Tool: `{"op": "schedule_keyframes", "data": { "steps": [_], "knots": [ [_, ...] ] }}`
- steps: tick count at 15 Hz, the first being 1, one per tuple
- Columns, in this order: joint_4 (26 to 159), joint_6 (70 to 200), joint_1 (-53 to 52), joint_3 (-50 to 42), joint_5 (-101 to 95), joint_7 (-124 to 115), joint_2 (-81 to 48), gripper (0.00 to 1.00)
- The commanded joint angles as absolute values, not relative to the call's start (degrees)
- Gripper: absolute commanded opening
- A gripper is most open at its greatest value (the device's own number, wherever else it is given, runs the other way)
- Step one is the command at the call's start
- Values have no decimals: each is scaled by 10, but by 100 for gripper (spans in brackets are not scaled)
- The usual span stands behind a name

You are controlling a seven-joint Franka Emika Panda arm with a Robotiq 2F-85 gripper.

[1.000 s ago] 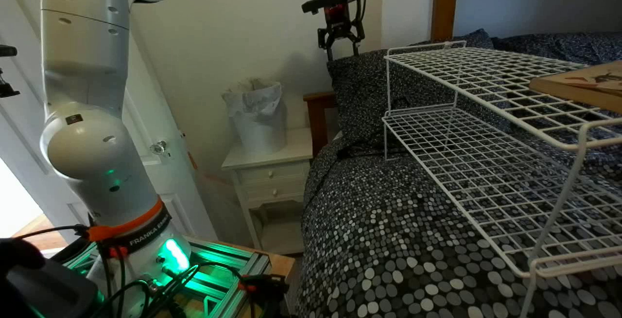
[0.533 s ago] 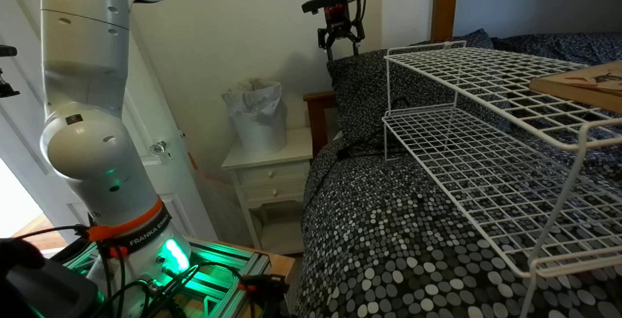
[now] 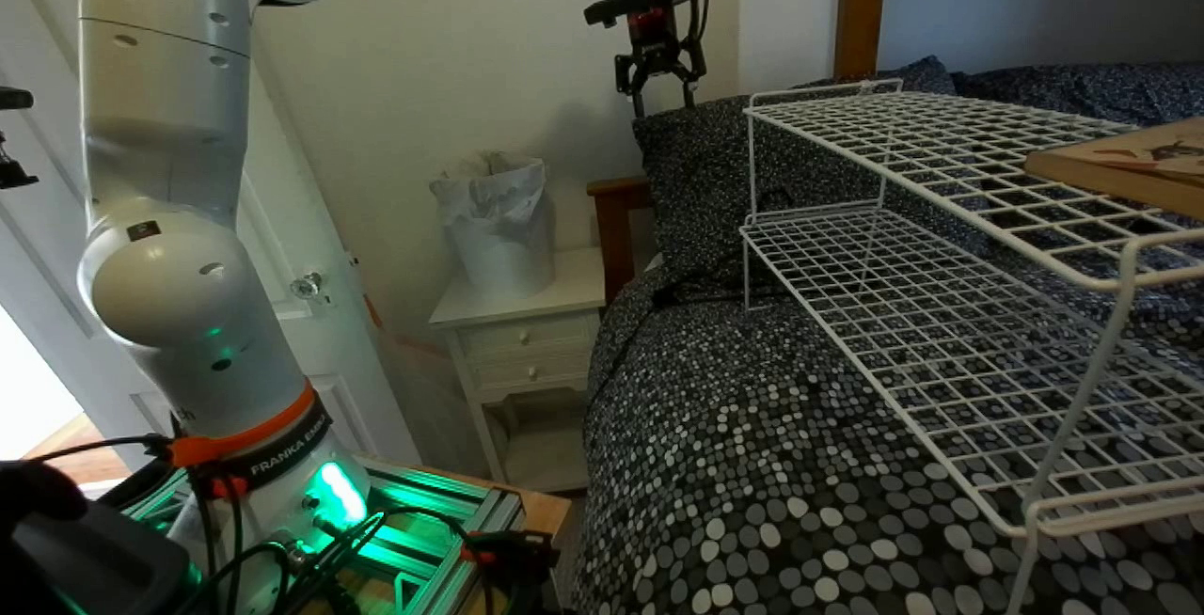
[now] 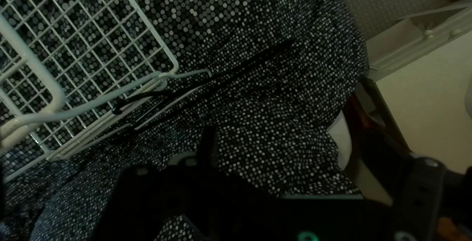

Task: Move the white rack backwards

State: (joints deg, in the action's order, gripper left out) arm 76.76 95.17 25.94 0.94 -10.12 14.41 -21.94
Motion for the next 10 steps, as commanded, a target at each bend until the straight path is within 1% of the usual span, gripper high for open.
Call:
{"op": "schedule_keyframes", "data": {
  "steps": [1, 2, 3, 8, 10],
  "knots": [
    [764, 951, 227, -33, -85, 154, -221, 100],
    [775, 938, 225, -41, -79, 137, -200, 100],
    [789, 939, 252, -12, -85, 143, -182, 100],
    [807, 932, 301, -34, -26, 178, -98, 100],
    [777, 911, 329, -55, 13, 156, -91, 100]
  ]
}}
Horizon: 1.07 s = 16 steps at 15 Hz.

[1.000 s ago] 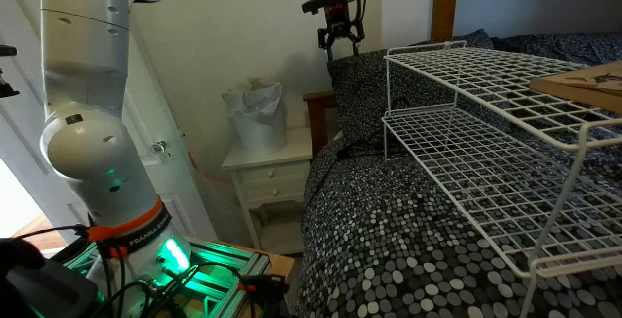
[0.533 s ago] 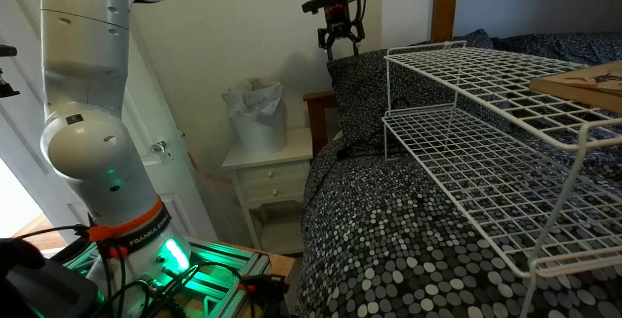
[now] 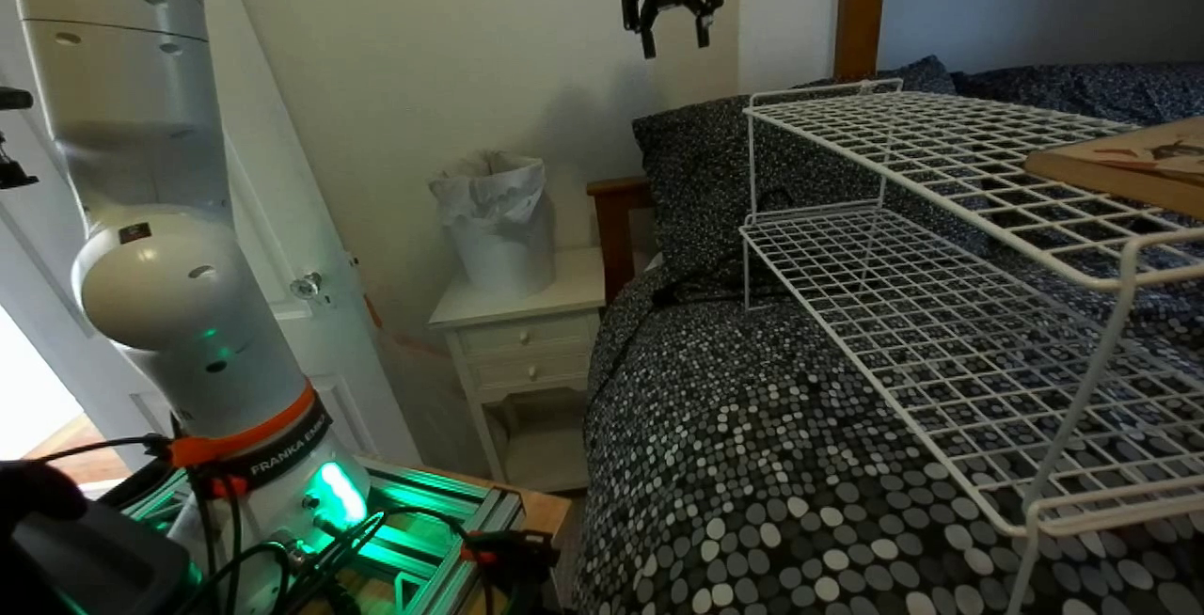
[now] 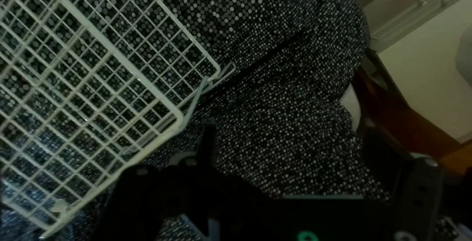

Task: Move the white rack backwards

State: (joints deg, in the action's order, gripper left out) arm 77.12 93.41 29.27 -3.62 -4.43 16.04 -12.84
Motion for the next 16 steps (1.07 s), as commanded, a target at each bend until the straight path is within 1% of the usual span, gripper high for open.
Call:
{"op": "schedule_keyframes", "data": {
  "steps": [1, 4, 6, 7, 8, 14, 15, 16],
  "knots": [
    [744, 859, 306, -108, 30, 158, -102, 100],
    [677, 792, 322, -161, 76, 129, -139, 100],
    [643, 765, 324, -178, 103, 83, -164, 100],
    [640, 772, 324, -182, 118, 49, -169, 100],
    [683, 793, 325, -173, 87, 99, -135, 100],
    [654, 792, 323, -176, 102, 57, -164, 100],
    [656, 820, 321, -176, 116, 26, -165, 100],
    [642, 812, 320, -176, 119, 4, -175, 100]
  ]
}}
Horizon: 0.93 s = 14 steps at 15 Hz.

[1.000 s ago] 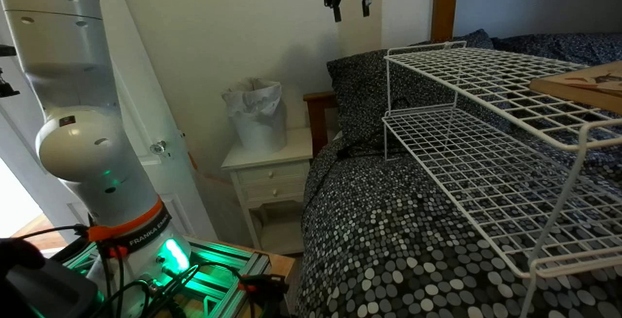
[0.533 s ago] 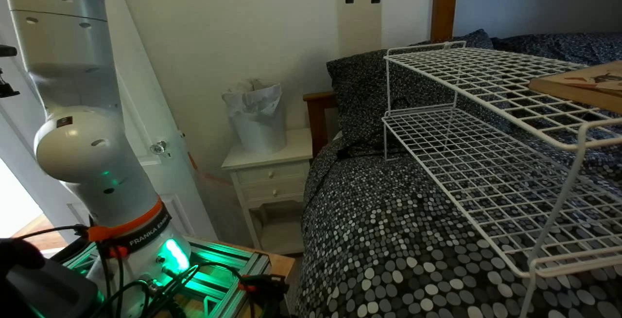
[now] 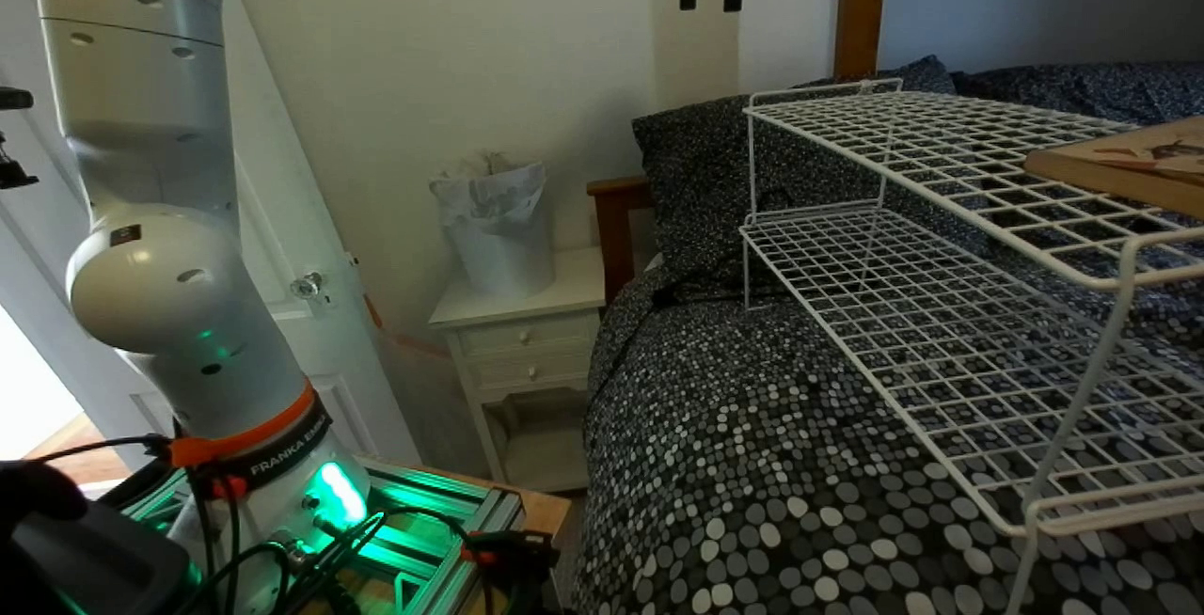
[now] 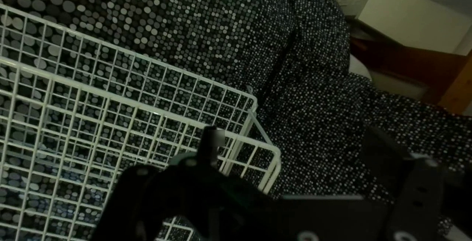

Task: Move the white rack backwards

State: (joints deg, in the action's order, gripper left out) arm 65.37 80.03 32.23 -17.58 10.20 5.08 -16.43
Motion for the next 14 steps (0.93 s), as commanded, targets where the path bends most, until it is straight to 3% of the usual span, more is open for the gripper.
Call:
{"op": "schedule_keyframes", "data": {
  "steps": [1, 14],
  "knots": [
    [632, 822, 319, -177, 129, -44, -183, 100],
    [533, 849, 318, -173, 135, -260, -291, 100]
  ]
}}
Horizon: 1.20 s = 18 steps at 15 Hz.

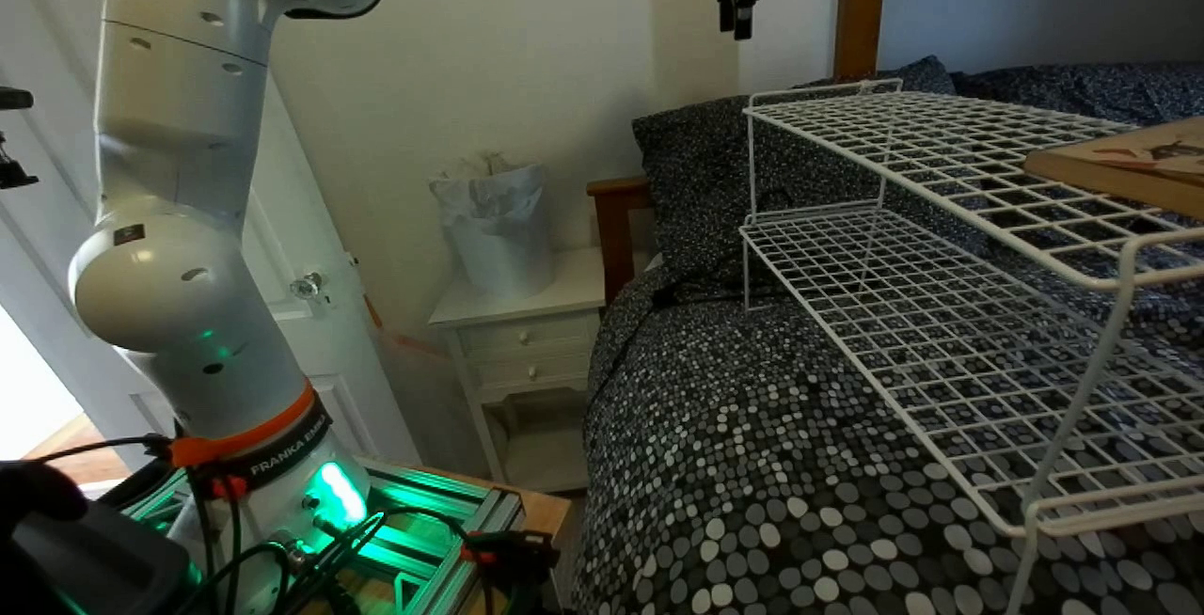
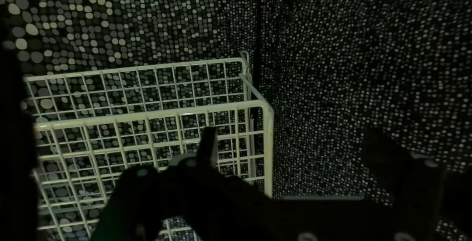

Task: Move the white rack backwards

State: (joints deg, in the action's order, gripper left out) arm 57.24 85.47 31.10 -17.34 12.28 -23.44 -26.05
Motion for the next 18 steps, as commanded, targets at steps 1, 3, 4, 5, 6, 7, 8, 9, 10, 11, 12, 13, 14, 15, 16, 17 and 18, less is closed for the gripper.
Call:
{"op": "schedule_keyframes", "data": {
  "steps": [1, 3, 4, 5, 6, 7, 8, 9, 10, 11, 12, 13, 14, 15, 16, 17, 18],
  "knots": [
    [526, 847, 318, -173, 135, -266, -297, 100],
    [515, 848, 320, -173, 135, -277, -309, 100],
    [508, 846, 322, -173, 135, -281, -314, 100],
    [502, 845, 324, -173, 137, -284, -319, 100],
    [496, 843, 325, -173, 138, -289, -323, 100],
    [491, 843, 327, -172, 138, -293, -328, 100],
    [476, 836, 332, -169, 137, -298, -336, 100],
    [479, 843, 330, -172, 137, -300, -337, 100],
    [463, 837, 337, -166, 137, -299, -347, 100],
    [456, 838, 340, -164, 137, -297, -352, 100],
    [446, 838, 343, -163, 136, -296, -360, 100],
    [439, 838, 345, -161, 135, -296, -365, 100],
    [430, 836, 348, -159, 135, -296, -372, 100],
    [422, 839, 350, -157, 133, -296, -380, 100],
    [414, 840, 351, -155, 132, -297, -387, 100],
    [406, 842, 353, -152, 133, -298, -395, 100],
    [397, 843, 355, -150, 131, -298, -402, 100]
  ]
}}
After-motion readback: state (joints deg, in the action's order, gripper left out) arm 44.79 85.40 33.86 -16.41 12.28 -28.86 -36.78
